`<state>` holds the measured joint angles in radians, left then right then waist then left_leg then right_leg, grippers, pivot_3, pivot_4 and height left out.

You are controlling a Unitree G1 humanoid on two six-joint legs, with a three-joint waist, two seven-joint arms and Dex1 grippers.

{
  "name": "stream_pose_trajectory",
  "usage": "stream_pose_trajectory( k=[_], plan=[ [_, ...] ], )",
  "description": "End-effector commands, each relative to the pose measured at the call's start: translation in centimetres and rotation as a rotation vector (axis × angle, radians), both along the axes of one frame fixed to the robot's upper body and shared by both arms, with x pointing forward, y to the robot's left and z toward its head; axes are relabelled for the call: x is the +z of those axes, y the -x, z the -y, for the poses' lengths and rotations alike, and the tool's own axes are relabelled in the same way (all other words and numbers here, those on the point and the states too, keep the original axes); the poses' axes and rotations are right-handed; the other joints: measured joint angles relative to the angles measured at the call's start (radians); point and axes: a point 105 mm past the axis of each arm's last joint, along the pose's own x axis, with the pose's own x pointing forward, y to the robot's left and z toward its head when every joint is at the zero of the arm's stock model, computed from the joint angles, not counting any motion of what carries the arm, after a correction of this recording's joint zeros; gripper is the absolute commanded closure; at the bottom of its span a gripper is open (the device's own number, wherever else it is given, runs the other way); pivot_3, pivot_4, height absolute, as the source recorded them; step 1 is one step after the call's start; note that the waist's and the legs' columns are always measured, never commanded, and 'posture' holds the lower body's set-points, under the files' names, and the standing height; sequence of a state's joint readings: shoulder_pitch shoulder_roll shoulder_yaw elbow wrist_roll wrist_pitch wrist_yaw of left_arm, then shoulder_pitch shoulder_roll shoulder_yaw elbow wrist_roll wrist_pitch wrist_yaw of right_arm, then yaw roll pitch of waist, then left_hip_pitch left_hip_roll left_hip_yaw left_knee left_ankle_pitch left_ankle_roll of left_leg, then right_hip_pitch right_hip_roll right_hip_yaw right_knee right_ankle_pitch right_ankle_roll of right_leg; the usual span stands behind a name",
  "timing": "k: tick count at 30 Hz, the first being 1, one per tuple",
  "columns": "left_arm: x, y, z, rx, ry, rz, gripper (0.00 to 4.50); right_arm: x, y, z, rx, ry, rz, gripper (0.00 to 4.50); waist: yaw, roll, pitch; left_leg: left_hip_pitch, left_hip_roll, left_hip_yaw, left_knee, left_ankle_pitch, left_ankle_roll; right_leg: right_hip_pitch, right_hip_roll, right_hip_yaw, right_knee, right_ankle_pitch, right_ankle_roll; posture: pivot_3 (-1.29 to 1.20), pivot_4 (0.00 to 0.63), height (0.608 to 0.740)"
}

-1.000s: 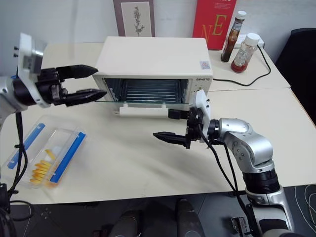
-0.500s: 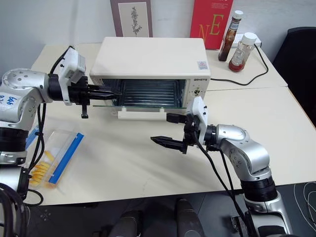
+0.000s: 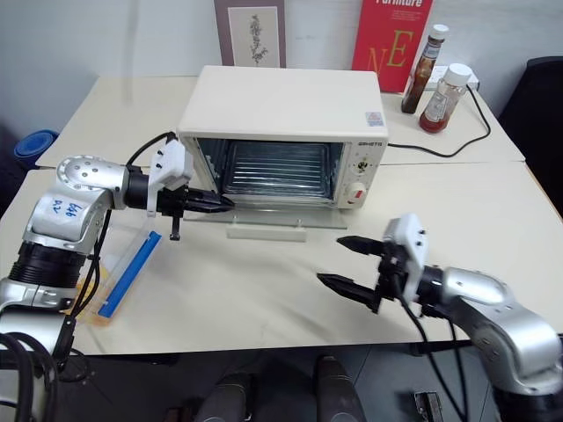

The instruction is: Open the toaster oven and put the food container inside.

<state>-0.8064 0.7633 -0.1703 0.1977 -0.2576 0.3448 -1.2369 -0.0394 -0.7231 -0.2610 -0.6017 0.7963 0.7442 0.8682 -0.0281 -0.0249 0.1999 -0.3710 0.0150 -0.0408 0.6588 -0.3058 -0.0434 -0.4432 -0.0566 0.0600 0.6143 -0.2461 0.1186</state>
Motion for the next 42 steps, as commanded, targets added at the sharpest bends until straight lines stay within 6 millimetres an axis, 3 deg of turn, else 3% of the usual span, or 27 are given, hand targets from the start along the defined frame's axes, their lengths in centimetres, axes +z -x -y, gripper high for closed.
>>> stream_pose_trajectory(
  k=[1, 9, 14, 17, 21, 24, 28, 30, 32, 34, 38, 42],
  plan=[
    [-1.0, 1.3, -0.1, -0.052, -0.088, 0.033, 4.45, 2.4, 2.5, 0.6, 0.074, -0.005, 0.027, 0.00, -0.004, 0.000, 0.000, 0.000, 0.000, 0.000, 0.000, 0.000, 0.000, 0.000, 0.000, 0.000, 0.000, 0.000, 0.000, 0.00, 0.150, 0.740],
    [-4.9, 2.0, -1.9, 0.026, -0.238, 0.052, 4.45, 6.3, 1.3, 0.1, 0.109, -0.043, 0.121, 0.00, 0.001, 0.000, 0.000, 0.002, 0.001, 0.000, 0.000, 0.000, 0.001, 0.000, 0.001, 0.001, 0.002, -0.001, -0.001, 0.00, 0.150, 0.740],
    [-3.0, 3.3, -2.9, 0.131, -0.132, 0.029, 4.45, 7.5, 0.4, -1.7, 0.204, -0.047, 0.149, 0.00, -0.002, 0.000, 0.000, 0.001, 0.001, 0.000, 0.000, 0.000, 0.001, 0.000, 0.001, 0.000, 0.002, -0.001, -0.001, 0.00, 0.150, 0.740],
    [0.5, 6.2, -3.6, 0.176, 0.072, -0.068, 3.86, 7.8, -0.2, -2.3, 0.264, -0.048, 0.150, 0.00, -0.005, -0.002, 0.001, 0.001, 0.002, 0.000, 0.000, 0.000, 0.001, -0.001, 0.001, 0.000, 0.002, -0.001, -0.001, 0.00, 0.150, 0.740],
    [3.6, 10.9, -5.6, 0.256, 0.222, -0.139, 2.68, 7.6, -1.5, -3.3, 0.343, -0.047, 0.136, 0.00, -0.007, -0.003, 0.002, 0.000, 0.003, -0.001, 0.000, 0.000, 0.002, -0.001, 0.001, -0.001, 0.001, -0.001, -0.002, 0.00, 0.150, 0.740],
    [4.6, 13.7, -7.5, 0.379, 0.268, -0.151, 1.81, 7.4, -2.3, -4.1, 0.408, -0.044, 0.135, 0.00, -0.014, -0.002, 0.002, 0.001, 0.002, 0.000, -0.001, -0.001, 0.002, -0.001, 0.000, -0.001, 0.001, -0.001, -0.002, 0.00, 0.150, 0.740],
    [4.2, 17.4, -10.7, 0.610, 0.276, -0.173, 0.60, 7.5, -3.4, -5.2, 0.484, -0.049, 0.143, 0.00, -0.015, -0.002, 0.002, 0.002, 0.002, -0.001, -0.001, -0.001, 0.002, -0.001, 0.001, -0.002, 0.002, -0.002, -0.004, 0.00, 0.150, 0.740],
    [4.0, 18.5, -14.1, 0.861, 0.327, -0.119, 0.02, 7.6, -3.8, -5.7, 0.525, -0.048, 0.152, 0.00, -0.017, -0.001, 0.002, 0.002, 0.002, -0.001, -0.001, -0.001, 0.002, -0.001, 0.001, -0.002, 0.002, -0.003, -0.005, 0.00, 0.150, 0.740],
    [3.8, 19.8, -16.2, 1.012, 0.390, -0.105, 0.02, 7.7, -4.0, -6.0, 0.551, -0.047, 0.155, 0.00, -0.020, -0.001, 0.003, 0.003, 0.002, -0.001, -0.001, -0.001, 0.002, -0.001, 0.000, -0.003, 0.002, -0.004, -0.007, 0.00, 0.150, 0.740],
    [3.4, 21.0, -17.0, 1.084, 0.440, -0.116, 0.02, 7.7, -4.1, -6.1, 0.566, -0.047, 0.155, 0.00, -0.018, -0.002, 0.002, 0.003, 0.003, -0.002, -0.001, -0.001, 0.002, -0.001, 0.000, -0.005, 0.003, -0.005, -0.009, 0.00, 0.150, 0.740],
    [0.6, 23.6, -20.3, 1.387, 0.589, -0.188, 0.02, 7.5, -4.1, -6.3, 0.600, -0.040, 0.148, 0.00, -0.021, -0.002, 0.002, 0.003, 0.003, -0.001, -0.001, -0.001, 0.001, -0.001, 0.000, -0.004, 0.003, -0.007, -0.012, 0.00, 0.150, 0.740],
    [-1.0, 24.2, -20.8, 1.483, 0.705, -0.235, 0.02, 7.6, -4.1, -6.4, 0.607, -0.053, 0.143, 0.00, -0.024, -0.003, 0.001, 0.003, 0.003, -0.003, -0.001, -0.001, 0.000, -0.001, 0.000, -0.006, 0.004, -0.006, -0.011, 0.00, 0.150, 0.740]
  ],
)
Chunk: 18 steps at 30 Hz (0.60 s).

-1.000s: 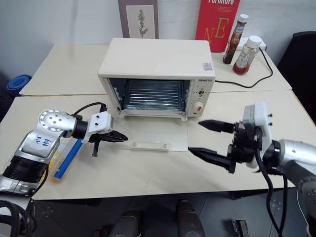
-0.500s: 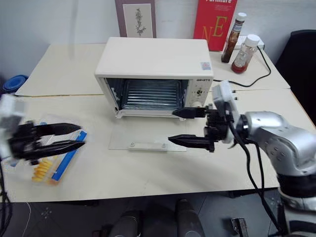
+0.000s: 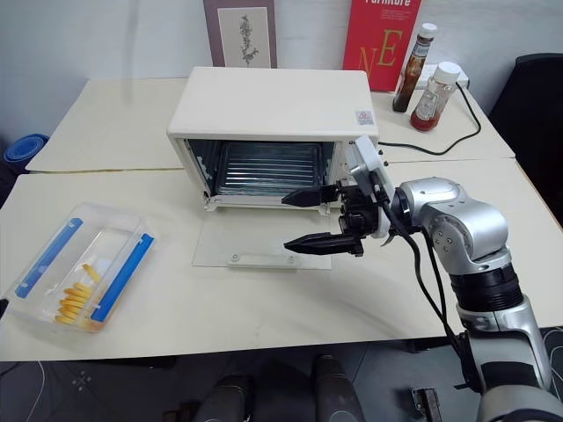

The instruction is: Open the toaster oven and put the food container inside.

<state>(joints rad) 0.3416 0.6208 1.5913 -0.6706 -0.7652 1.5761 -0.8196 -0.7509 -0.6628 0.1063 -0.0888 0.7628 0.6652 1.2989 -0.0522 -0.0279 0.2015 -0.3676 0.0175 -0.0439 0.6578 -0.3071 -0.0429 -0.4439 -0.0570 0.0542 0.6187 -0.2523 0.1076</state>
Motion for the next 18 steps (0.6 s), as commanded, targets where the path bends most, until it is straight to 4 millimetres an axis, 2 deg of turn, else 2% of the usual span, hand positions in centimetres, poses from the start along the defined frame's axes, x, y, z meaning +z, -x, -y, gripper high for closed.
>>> stream_pose_trajectory(
  k=[1, 6, 10, 13, 18],
  plan=[
    [-0.6, 0.5, -0.7, 0.099, 0.047, 0.022, 0.02, 1.1, 0.3, -0.1, 0.023, -0.023, 0.042, 0.00, 0.000, 0.000, 0.000, 0.000, 0.000, 0.000, 0.000, 0.000, 0.000, 0.000, 0.000, 0.000, 0.000, 0.000, 0.000, 0.00, 0.150, 0.740],
    [-2.6, -0.2, -1.8, 0.246, 0.127, 0.015, 0.02, 1.0, 0.5, -0.2, 0.023, -0.030, 0.033, 0.00, 0.000, -0.001, 0.000, 0.001, 0.000, 0.000, 0.000, -0.001, -0.003, 0.000, -0.001, 0.000, 0.002, 0.001, 0.001, 0.00, 0.150, 0.740],
    [-5.1, -0.1, -2.3, 0.325, 0.171, -0.100, 0.02, 1.0, 0.5, 0.0, 0.003, -0.044, 0.020, 0.00, -0.002, -0.002, -0.001, 0.002, 0.000, 0.000, 0.000, -0.002, -0.005, 0.000, -0.001, 0.000, 0.002, 0.001, 0.001, 0.00, 0.150, 0.740],
    [-5.5, -1.7, -2.4, 0.328, 0.241, -0.077, 0.02, 1.1, 0.7, 0.0, -0.002, -0.054, 0.014, 0.00, 0.000, -0.002, -0.001, 0.002, 0.000, 0.000, 0.000, -0.002, -0.005, 0.000, -0.001, -0.001, 0.002, 0.001, 0.001, 0.00, 0.150, 0.740],
    [-5.3, -4.6, -1.4, 0.276, 0.290, -0.070, 0.02, 1.0, 1.0, 0.2, -0.027, -0.069, 0.006, 0.00, 0.007, -0.005, -0.003, 0.002, 0.000, -0.001, 0.000, -0.002, -0.006, 0.000, -0.002, -0.001, 0.002, 0.001, 0.002, 0.00, 0.150, 0.740]
  ],
)
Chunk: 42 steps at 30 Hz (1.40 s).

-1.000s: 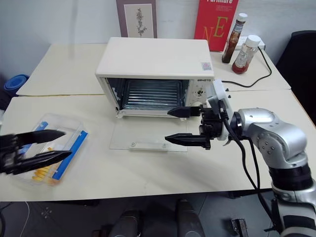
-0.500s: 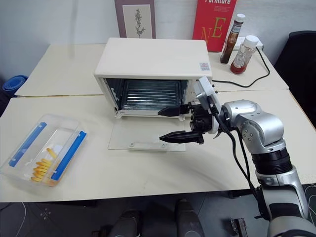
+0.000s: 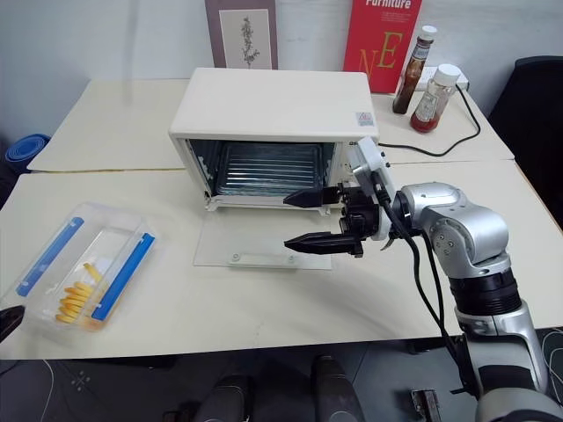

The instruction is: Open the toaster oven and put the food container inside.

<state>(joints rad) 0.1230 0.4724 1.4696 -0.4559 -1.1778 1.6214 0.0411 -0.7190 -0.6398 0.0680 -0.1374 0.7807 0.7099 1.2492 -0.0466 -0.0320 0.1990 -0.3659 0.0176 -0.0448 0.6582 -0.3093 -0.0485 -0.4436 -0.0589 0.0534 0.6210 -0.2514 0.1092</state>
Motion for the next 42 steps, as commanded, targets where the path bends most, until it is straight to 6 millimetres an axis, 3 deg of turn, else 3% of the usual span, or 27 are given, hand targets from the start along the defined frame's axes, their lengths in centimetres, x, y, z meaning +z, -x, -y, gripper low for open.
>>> stream_pose_trajectory(
  k=[1, 9, 12, 15, 21, 27, 35, 41, 42],
  plan=[
    [0.7, -1.2, 0.5, -0.018, 0.015, 0.020, 0.02, 0.9, 0.8, 0.4, -0.004, -0.039, 0.025, 0.00, 0.005, -0.001, -0.001, 0.000, 0.000, 0.000, 0.000, 0.000, -0.001, 0.000, 0.000, 0.000, 0.000, 0.000, 0.000, 0.00, 0.150, 0.740],
    [-2.7, -1.3, 2.4, 0.133, 0.197, -0.214, 0.02, 0.7, 1.1, 0.7, -0.053, -0.055, 0.020, 0.00, 0.018, -0.001, -0.001, 0.004, 0.006, 0.000, -0.001, -0.005, -0.008, -0.001, -0.002, 0.006, -0.002, -0.001, -0.001, 0.00, 0.150, 0.740],
    [-2.8, -2.6, 1.9, 0.203, 0.207, -0.229, 0.02, 0.7, 1.1, 0.7, -0.072, -0.064, 0.025, 0.00, 0.023, 0.001, -0.001, 0.007, 0.005, 0.005, -0.001, -0.003, -0.008, 0.004, 0.003, 0.003, -0.002, -0.008, -0.015, 0.00, 0.150, 0.740],
    [-2.4, -3.7, 1.7, 0.208, 0.211, -0.216, 0.96, 0.7, 1.3, 0.7, -0.081, -0.067, 0.028, 0.00, 0.022, 0.002, -0.001, 0.015, 0.005, 0.005, -0.002, -0.003, -0.007, 0.016, 0.006, 0.003, -0.007, -0.010, -0.019, 0.00, 0.150, 0.740],
    [-1.4, -5.8, 0.6, 0.194, 0.194, -0.221, 2.86, 0.6, 1.6, 1.0, -0.097, -0.061, 0.036, 0.00, 0.021, 0.001, -0.001, 0.014, 0.009, 0.005, -0.003, -0.003, -0.008, 0.016, 0.011, 0.004, -0.010, -0.009, -0.018, 0.00, 0.150, 0.740],
    [-0.8, -6.1, -0.7, 0.131, 0.117, -0.305, 4.44, 0.5, 2.2, 1.6, -0.097, -0.034, 0.054, 0.00, 0.021, 0.001, -0.001, 0.015, 0.009, 0.005, -0.008, -0.003, -0.008, 0.014, 0.012, 0.004, -0.010, -0.009, -0.016, 0.00, 0.150, 0.740],
    [3.5, -9.3, 0.7, -0.269, -0.075, -0.399, 4.50, 0.2, 2.6, 2.7, -0.104, 0.021, 0.060, 0.00, 0.020, 0.001, 0.000, 0.014, 0.011, 0.006, -0.009, -0.003, -0.009, 0.012, 0.014, 0.002, -0.011, -0.012, -0.024, 0.00, 0.150, 0.740],
    [6.2, -11.7, 5.4, -0.551, -0.173, -0.392, 4.50, 0.1, 2.4, 4.3, -0.210, 0.028, 0.065, 0.00, 0.020, 0.001, 0.000, 0.011, 0.011, 0.008, -0.011, -0.005, -0.011, 0.007, 0.013, 0.003, -0.011, -0.011, -0.023, 0.00, 0.150, 0.740],
    [6.4, -12.0, 5.8, -0.571, -0.177, -0.392, 4.50, 0.1, 2.4, 4.3, -0.224, 0.027, 0.073, 0.00, 0.020, 0.001, 0.000, 0.009, 0.011, 0.008, -0.011, -0.005, -0.011, 0.005, 0.013, 0.003, -0.011, -0.007, -0.015, 0.00, 0.150, 0.740]
  ],
)
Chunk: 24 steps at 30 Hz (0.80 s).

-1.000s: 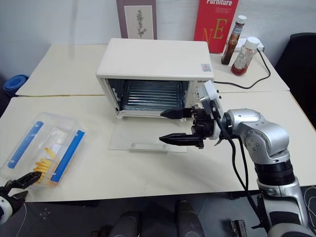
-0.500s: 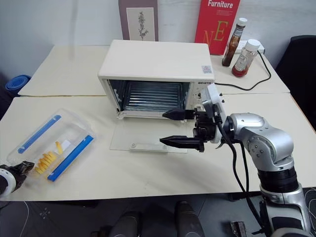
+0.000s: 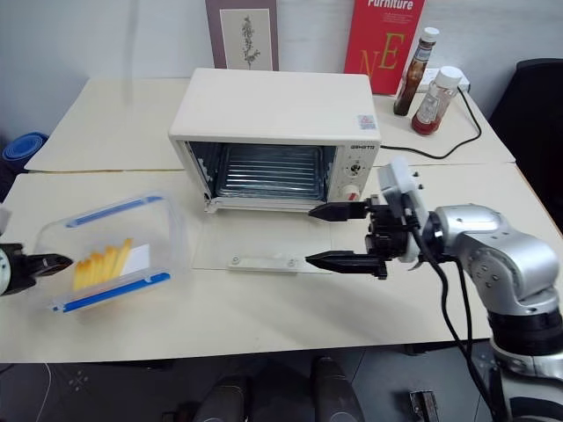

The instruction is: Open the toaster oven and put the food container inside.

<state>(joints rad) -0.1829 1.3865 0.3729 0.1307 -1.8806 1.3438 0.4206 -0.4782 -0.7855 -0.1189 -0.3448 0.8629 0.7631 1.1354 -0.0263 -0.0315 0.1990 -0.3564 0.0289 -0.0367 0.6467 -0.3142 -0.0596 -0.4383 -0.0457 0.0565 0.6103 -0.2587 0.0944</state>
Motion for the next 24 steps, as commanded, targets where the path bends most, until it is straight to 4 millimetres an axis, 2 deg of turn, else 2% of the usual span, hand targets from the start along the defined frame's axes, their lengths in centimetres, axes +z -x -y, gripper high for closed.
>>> stream_pose_trajectory(
  k=[1, 6, 9, 14, 19, 20, 24],
  plan=[
    [1.0, -0.8, 1.9, -0.105, 0.001, 0.012, 4.50, 0.9, 0.4, 0.3, -0.039, -0.002, 0.081, 0.00, -0.001, 0.000, 0.000, -0.002, 0.000, 0.001, 0.000, 0.000, 0.000, -0.002, 0.000, 0.000, 0.001, 0.003, 0.005, 0.00, 0.150, 0.740],
    [1.9, -4.0, 6.0, -0.225, -0.001, 0.049, 4.50, 1.0, 1.1, 1.0, -0.109, -0.019, 0.092, 0.00, -0.001, 0.001, 0.001, -0.005, 0.001, 0.001, 0.000, 0.000, 0.000, -0.006, 0.001, 0.001, 0.002, 0.003, 0.008, 0.00, 0.150, 0.740],
    [2.6, -5.9, 9.8, -0.330, 0.002, 0.072, 4.50, 0.8, 1.6, 1.5, -0.161, -0.028, 0.091, 0.00, 0.002, 0.001, 0.001, -0.007, 0.000, 0.000, 0.002, 0.000, 0.000, -0.006, 0.000, 0.001, 0.002, 0.004, 0.010, 0.00, 0.150, 0.740],
    [2.7, -8.0, 14.2, -0.384, -0.012, 0.081, 4.50, 0.7, 2.3, 2.2, -0.250, -0.054, 0.094, 0.00, 0.001, 0.001, 0.001, -0.011, -0.001, -0.002, 0.007, 0.000, 0.000, -0.006, 0.000, 0.001, 0.001, 0.006, 0.013, 0.00, 0.150, 0.740],
    [1.9, -9.7, 15.3, -0.308, -0.024, 0.069, 4.50, 0.4, 2.5, 2.6, -0.322, -0.056, 0.098, 0.00, -0.002, 0.001, 0.001, -0.010, -0.001, -0.002, 0.007, 0.001, 0.000, -0.007, 0.001, 0.002, 0.002, 0.007, 0.014, 0.00, 0.150, 0.740],
    [1.7, -9.9, 15.4, -0.292, -0.021, 0.068, 3.79, 0.4, 2.5, 2.7, -0.337, -0.058, 0.098, 0.00, -0.001, 0.001, 0.001, -0.010, -0.001, -0.002, 0.007, 0.001, 0.000, -0.007, 0.001, 0.002, 0.003, 0.007, 0.014, 0.00, 0.150, 0.740],
    [1.5, -10.1, 15.6, -0.251, 0.019, 0.078, 2.62, 0.1, 2.5, 3.2, -0.383, -0.060, 0.092, 0.00, 0.004, 0.001, 0.001, -0.010, -0.002, -0.004, 0.011, 0.003, 0.000, -0.007, 0.001, 0.002, 0.007, 0.007, 0.014, 0.00, 0.150, 0.740]
  ],
)
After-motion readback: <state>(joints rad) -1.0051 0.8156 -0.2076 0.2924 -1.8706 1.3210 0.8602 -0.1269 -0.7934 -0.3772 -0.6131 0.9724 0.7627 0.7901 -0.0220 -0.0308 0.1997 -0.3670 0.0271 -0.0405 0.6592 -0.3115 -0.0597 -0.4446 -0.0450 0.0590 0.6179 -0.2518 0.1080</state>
